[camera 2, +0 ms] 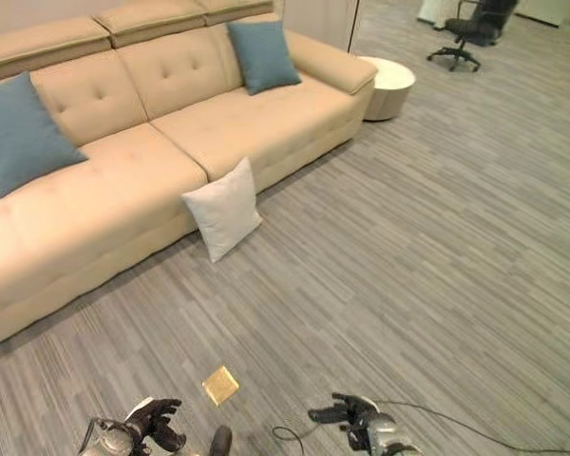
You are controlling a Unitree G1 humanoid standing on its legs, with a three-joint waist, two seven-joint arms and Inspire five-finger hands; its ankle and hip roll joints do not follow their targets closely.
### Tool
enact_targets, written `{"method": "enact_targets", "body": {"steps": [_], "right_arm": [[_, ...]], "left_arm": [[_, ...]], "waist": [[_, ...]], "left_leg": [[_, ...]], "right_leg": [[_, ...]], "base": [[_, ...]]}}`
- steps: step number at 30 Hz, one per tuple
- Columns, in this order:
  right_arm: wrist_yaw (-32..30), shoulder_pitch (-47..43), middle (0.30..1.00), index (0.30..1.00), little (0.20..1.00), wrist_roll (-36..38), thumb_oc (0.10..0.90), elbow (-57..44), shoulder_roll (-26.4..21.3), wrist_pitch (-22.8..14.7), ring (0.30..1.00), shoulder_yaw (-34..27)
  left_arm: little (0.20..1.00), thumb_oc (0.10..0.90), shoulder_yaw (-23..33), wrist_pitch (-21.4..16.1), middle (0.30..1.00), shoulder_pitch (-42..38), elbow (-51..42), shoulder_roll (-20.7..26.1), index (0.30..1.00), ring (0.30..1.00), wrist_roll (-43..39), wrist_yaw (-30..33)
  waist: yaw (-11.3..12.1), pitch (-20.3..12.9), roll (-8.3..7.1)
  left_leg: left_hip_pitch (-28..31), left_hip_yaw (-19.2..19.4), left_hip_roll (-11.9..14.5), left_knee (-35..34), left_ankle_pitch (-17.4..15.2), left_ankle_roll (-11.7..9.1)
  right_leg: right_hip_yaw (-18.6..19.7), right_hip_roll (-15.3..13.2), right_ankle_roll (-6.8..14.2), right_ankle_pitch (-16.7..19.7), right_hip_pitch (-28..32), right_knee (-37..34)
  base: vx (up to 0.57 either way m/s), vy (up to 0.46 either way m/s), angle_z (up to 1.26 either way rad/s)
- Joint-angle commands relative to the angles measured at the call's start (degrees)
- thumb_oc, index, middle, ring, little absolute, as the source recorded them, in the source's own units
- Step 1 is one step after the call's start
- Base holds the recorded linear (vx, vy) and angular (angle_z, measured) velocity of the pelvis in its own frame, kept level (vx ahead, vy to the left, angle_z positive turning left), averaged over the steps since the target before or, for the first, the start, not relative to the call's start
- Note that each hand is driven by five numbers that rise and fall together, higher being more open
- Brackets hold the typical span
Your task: Pick up all the scattered cushions and arrange them neatly on the sofa.
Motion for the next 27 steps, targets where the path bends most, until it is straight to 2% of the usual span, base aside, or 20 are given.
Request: {"method": "enact_targets", "body": {"steps": [1, 2, 4, 6, 8, 10, 12, 14, 15, 16, 17, 18, 19, 20, 22, 24, 26, 27], "right_arm": [[-1.39, 0.02, 0.900, 0.900, 0.900, -1.72, 0.800, -0.70, -0.78, -0.67, 0.900, 1.26], [-1.54, 0.48, 0.900, 0.900, 0.900, -2.41, 0.800, -0.51, -0.89, -0.59, 0.900, 1.35], [-1.26, 1.55, 0.900, 0.900, 0.900, -2.52, 0.800, -0.08, -1.33, -0.40, 0.900, 0.84], [-0.70, 4.02, 0.900, 0.900, 0.900, -3.47, 0.800, 1.03, -1.15, 0.00, 0.900, 0.20], [-0.81, 4.82, 0.900, 0.900, 0.900, -3.82, 0.800, 1.64, -1.20, 0.03, 0.900, 0.06], [-0.46, 6.66, 0.900, 0.900, 0.900, -4.06, 0.800, 2.64, -1.18, 0.22, 0.900, -0.62], [-0.60, 8.97, 0.900, 0.900, 0.900, -3.63, 0.800, 4.17, -1.20, 0.23, 0.900, -1.57], [-0.56, 9.37, 0.900, 0.900, 0.900, -3.44, 0.800, 5.40, -1.69, 0.39, 0.900, -1.67], [-0.55, 9.49, 0.900, 0.900, 0.900, -3.45, 0.800, 5.96, -1.71, 0.42, 0.900, -1.39], [-0.62, 9.66, 0.900, 0.900, 0.900, -3.60, 0.800, 6.26, -1.56, 0.37, 0.900, -0.76], [-0.69, 9.91, 0.900, 0.900, 0.900, -3.35, 0.800, 6.18, -1.60, 0.27, 0.900, -0.25], [-0.82, 9.93, 0.900, 0.900, 0.900, -3.16, 0.800, 5.97, -1.75, 0.12, 0.900, 0.29], [-1.12, 9.52, 0.900, 0.900, 0.900, -2.91, 0.800, 5.82, -2.02, 0.11, 0.900, 0.86], [-1.29, 8.86, 0.900, 0.900, 0.900, -2.65, 0.800, 5.89, -2.36, 0.24, 0.900, 1.24], [-1.46, 8.44, 0.900, 0.900, 0.900, -2.16, 0.800, 6.35, -3.24, 0.04, 0.900, 1.03], [-1.50, 8.01, 0.900, 0.900, 0.900, -1.39, 0.800, 6.11, -3.76, -0.08, 0.900, 0.30], [-1.88, 7.56, 0.900, 0.900, 0.900, -0.86, 0.800, 5.47, -3.97, -0.65, 0.900, 0.07], [-1.95, 7.29, 0.900, 0.900, 0.900, -0.93, 0.800, 5.06, -4.08, -0.89, 0.900, 0.22]], "left_arm": [[0.900, 0.800, 2.40, -1.53, 0.900, -0.33, -0.92, 3.08, 0.900, 0.900, -0.34, 1.73], [0.900, 0.800, 2.27, -1.83, 0.900, -0.69, -1.33, 2.92, 0.900, 0.900, 0.07, 1.73], [0.900, 0.800, 2.00, -2.14, 0.900, -1.15, -1.35, 2.93, 0.900, 0.900, 1.10, 1.77], [0.900, 0.800, 1.77, -2.55, 0.900, -1.34, -0.19, 2.30, 0.900, 0.900, 2.67, 1.99], [0.900, 0.800, 1.90, -2.54, 0.900, -1.16, 0.31, 2.12, 0.900, 0.900, 2.84, 1.99], [0.900, 0.800, 2.07, -2.56, 0.900, -0.41, 1.11, 1.86, 0.900, 0.900, 2.90, 1.86], [0.900, 0.800, 1.77, -2.54, 0.900, 0.22, 1.98, 1.44, 0.900, 0.900, 2.97, 2.01], [0.900, 0.800, 1.70, -2.49, 0.900, 0.72, 2.60, 0.92, 0.900, 0.900, 2.81, 1.79], [0.900, 0.800, 2.10, -2.38, 0.900, 0.77, 2.79, 0.77, 0.900, 0.900, 1.96, 1.62], [0.900, 0.800, 2.76, -2.30, 0.900, 0.91, 2.76, 0.76, 0.900, 0.900, 0.84, 1.69], [0.900, 0.800, 2.87, -2.12, 0.900, 0.65, 2.05, 0.72, 0.900, 0.900, -0.01, 1.72], [0.900, 0.800, 2.84, -2.10, 0.900, 0.38, 1.27, 0.63, 0.900, 0.900, -0.58, 1.63], [0.900, 0.800, 2.79, -2.06, 0.900, 0.14, 0.31, 0.68, 0.900, 0.900, -1.32, 1.71], [0.900, 0.800, 2.92, -2.00, 0.900, -0.28, -0.54, 0.89, 0.900, 0.900, -2.66, 1.54], [0.900, 0.800, 3.67, -2.28, 0.900, -0.47, -1.72, 0.78, 0.900, 0.900, -5.33, 1.04], [0.900, 0.800, 4.14, -2.51, 0.900, -0.36, -2.31, 0.77, 0.900, 0.900, -6.21, 0.92], [0.900, 0.800, 4.73, -2.49, 0.900, -0.21, -1.57, 1.02, 0.900, 0.900, -5.46, 1.24], [0.900, 0.800, 4.97, -2.46, 0.900, 0.04, -1.30, 1.28, 0.900, 0.900, -5.14, 1.30]], "waist": [[-0.01, 1.01, -1.51], [-0.75, 1.53, -1.46], [-1.67, 1.93, -1.53], [-3.55, 1.79, -1.35], [-4.07, 1.76, -1.26], [-4.99, 1.27, -0.85], [-6.04, 0.42, -1.43], [-6.29, -0.05, -0.99], [-6.25, -0.09, -0.80], [-5.94, 0.13, -0.85], [-5.06, 1.13, -1.56], [-4.34, 2.04, -2.65], [-3.32, 2.95, -3.99], [-2.08, 3.89, -4.97], [-0.39, 4.27, -5.40], [0.78, 4.14, -5.24], [1.91, 3.66, -4.42], [2.78, 3.31, -3.96]], "left_leg": [[-1.37, 3.00, 0.45, 2.97, -5.48, -8.19], [0.00, 3.30, 0.85, 3.46, -7.32, -8.63], [1.48, 3.04, 1.32, 3.72, -9.18, -9.52], [4.49, 2.55, 2.93, 3.27, -11.87, -10.89], [5.58, 2.41, 3.49, 3.02, -12.54, -11.36], [7.55, 2.43, 5.17, 2.48, -13.39, -12.20], [8.47, 1.11, 6.38, 3.02, -14.42, -13.03], [8.09, -0.23, 8.96, 6.04, -13.13, -14.30], [6.45, -0.98, 10.33, 10.37, -10.74, -15.24], [4.25, -1.41, 11.21, 16.10, -6.47, -15.96], [-0.82, -1.89, 11.51, 24.44, -1.42, -15.81], [-4.30, -1.10, 11.43, 30.91, 0.53, -14.47], [-7.25, 0.83, 11.17, 35.98, 1.27, -13.30], [-10.19, 3.15, 11.11, 39.97, 0.07, -12.50], [-13.94, 6.23, 8.90, 39.07, -2.67, -12.22], [-16.86, 9.27, 6.89, 34.23, -3.47, -12.32], [-18.53, 12.66, 5.51, 24.69, -2.74, -12.27], [-17.93, 13.35, 4.34, 17.62, -1.11, -12.17]], "right_leg": [[-0.88, -0.29, -0.20, 9.32, 3.50, -14.95], [-0.76, -1.33, -0.46, 9.94, 2.07, -21.35], [0.96, -2.71, 0.28, 12.53, 1.27, -29.03], [5.84, -4.98, 2.10, 17.19, -1.09, -36.66], [6.95, -5.21, 2.57, 18.55, -1.81, -38.26], [7.46, -4.93, 3.11, 20.04, -3.22, -38.31], [10.58, -2.73, 2.49, 18.88, -2.24, -37.45], [11.84, 0.22, 1.17, 17.21, -2.27, -35.14], [11.26, 1.73, -0.01, 15.76, -1.79, -34.46], [10.51, 3.00, -1.50, 14.57, -0.63, -34.40], [9.68, 3.28, -2.76, 13.67, 0.93, -34.59], [8.84, 3.36, -3.79, 13.23, 2.66, -35.20], [8.53, 3.45, -4.91, 12.83, 4.64, -36.07], [8.20, 3.83, -5.51, 12.22, 6.69, -37.11], [7.26, 4.33, -6.00, 11.00, 9.74, -38.59], [6.78, 5.11, -5.87, 9.78, 12.17, -39.71], [6.12, 6.48, -5.67, 8.50, 13.99, -40.44], [6.15, 7.31, -5.50, 7.59, 15.51, -40.92]], "base": [[0.30, -0.127, 0.02], [0.28, -0.163, -0.07], [0.33, -0.226, -0.10], [0.42, -0.284, 0.16], [0.33, -0.245, 0.24], [0.36, -0.306, -0.21], [0.34, -0.358, -0.18], [0.29, -0.382, -0.03], [0.25, -0.443, 0.04], [0.19, -0.460, 0.03], [0.16, -0.478, 0.19], [0.16, -0.504, 0.20], [0.20, -0.514, 0.33], [0.24, -0.436, 0.29], [0.31, -0.275, 0.21], [0.35, -0.134, 0.40], [0.39, -0.052, 0.15], [0.45, -0.009, 0.09]]}}
